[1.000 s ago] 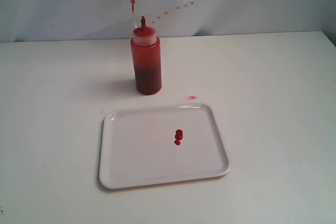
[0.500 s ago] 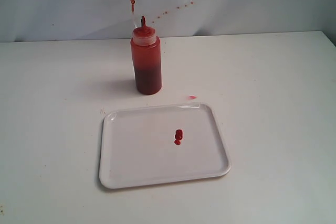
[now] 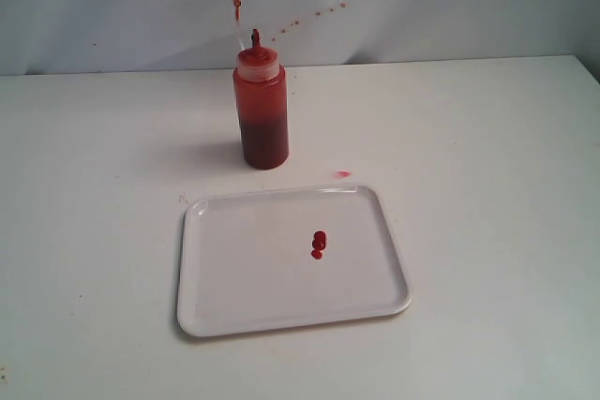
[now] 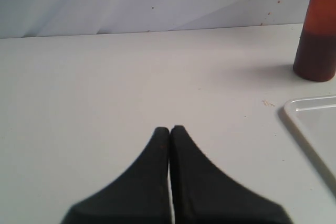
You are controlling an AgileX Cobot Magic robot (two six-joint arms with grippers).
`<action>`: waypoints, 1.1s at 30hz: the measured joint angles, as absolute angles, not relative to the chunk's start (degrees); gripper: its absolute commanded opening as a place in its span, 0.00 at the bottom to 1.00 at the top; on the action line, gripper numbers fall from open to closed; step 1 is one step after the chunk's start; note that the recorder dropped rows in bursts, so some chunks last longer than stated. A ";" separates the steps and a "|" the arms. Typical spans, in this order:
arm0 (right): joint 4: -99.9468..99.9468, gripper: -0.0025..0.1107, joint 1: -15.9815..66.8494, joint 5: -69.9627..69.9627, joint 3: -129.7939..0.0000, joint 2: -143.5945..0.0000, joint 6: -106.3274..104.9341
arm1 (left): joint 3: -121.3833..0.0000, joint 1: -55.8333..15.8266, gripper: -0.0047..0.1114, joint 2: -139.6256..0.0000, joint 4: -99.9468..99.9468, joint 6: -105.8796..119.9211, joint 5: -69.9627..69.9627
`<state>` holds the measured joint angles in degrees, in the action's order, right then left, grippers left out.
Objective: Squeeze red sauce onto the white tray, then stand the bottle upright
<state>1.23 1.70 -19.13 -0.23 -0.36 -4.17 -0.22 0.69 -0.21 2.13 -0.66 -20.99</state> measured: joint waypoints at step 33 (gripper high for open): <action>1.40 0.02 1.70 -19.58 -0.23 -0.36 -10.25 | -0.22 0.69 0.04 -0.21 2.13 -0.66 -20.99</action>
